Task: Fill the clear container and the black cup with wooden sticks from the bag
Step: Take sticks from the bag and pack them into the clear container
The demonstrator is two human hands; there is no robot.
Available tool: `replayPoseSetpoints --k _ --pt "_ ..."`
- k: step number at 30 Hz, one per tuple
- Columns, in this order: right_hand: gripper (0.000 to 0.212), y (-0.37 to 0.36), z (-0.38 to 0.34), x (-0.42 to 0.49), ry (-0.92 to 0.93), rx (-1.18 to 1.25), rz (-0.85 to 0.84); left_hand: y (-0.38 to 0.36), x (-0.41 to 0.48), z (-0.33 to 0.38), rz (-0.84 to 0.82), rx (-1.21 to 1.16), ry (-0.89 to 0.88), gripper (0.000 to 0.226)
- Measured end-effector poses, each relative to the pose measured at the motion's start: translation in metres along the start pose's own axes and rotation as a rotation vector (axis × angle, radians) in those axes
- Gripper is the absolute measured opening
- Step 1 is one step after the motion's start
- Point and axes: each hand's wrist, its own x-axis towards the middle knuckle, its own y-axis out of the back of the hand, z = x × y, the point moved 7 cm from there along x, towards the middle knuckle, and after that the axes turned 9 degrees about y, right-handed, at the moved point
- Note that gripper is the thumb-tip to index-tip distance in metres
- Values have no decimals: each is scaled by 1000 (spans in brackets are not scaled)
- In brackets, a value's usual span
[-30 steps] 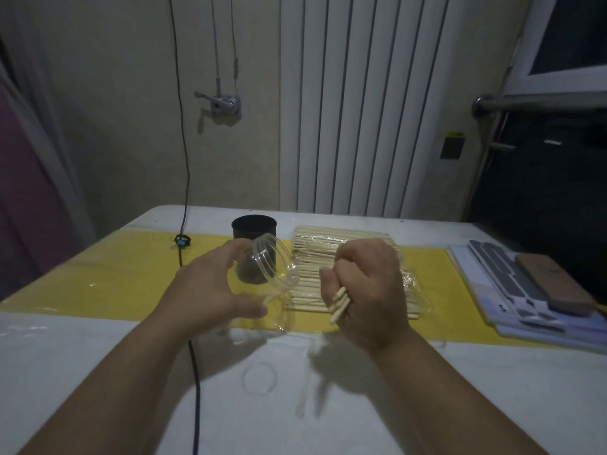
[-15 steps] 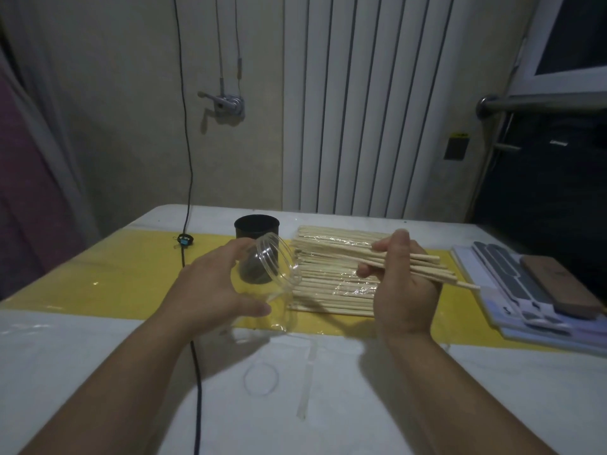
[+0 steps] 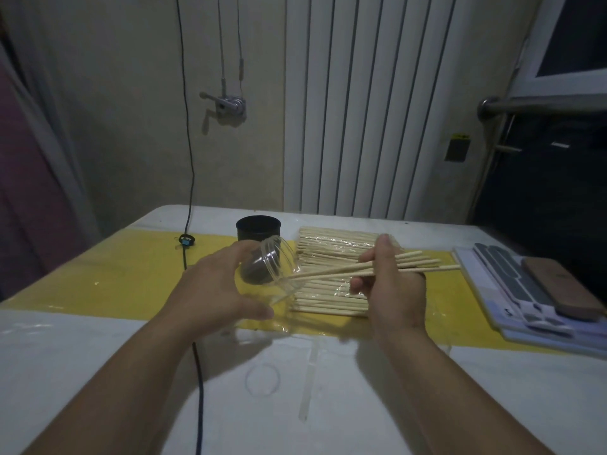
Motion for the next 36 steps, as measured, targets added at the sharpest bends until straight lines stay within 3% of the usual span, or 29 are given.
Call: replayPoseSetpoints --k 4,5,9,14,17,19,21,23,25,27,36 --pt "5 -27 19 -7 -108 -83 -415 1 -2 4 10 27 -29 100" --pt "16 -29 23 -7 -126 -64 -454 1 -2 4 14 29 -31 99" --pt "16 -29 24 -2 -173 188 -405 2 -2 4 14 35 -35 100" --pt "21 -27 27 -1 -208 297 -399 1 0 2 10 34 -25 103" --pt "27 -19 31 7 -218 329 -307 1 0 0 16 13 -19 100" --pt "36 -11 33 12 -139 102 -315 2 1 -1 17 -3 -11 98" --pt "36 -8 37 11 28 -330 -432 2 2 -1 17 -14 -5 97" --pt "27 -12 43 5 174 -758 -597 2 2 -2 17 -21 -1 98" --pt "14 -18 51 -1 223 -973 -742 2 2 -2 22 -26 -2 98" --pt "15 -24 57 -5 257 -1091 -825 3 2 -2 24 -31 2 98" --pt "13 -34 64 -1 430 -1210 -858 1 4 -4 18 -32 15 99"
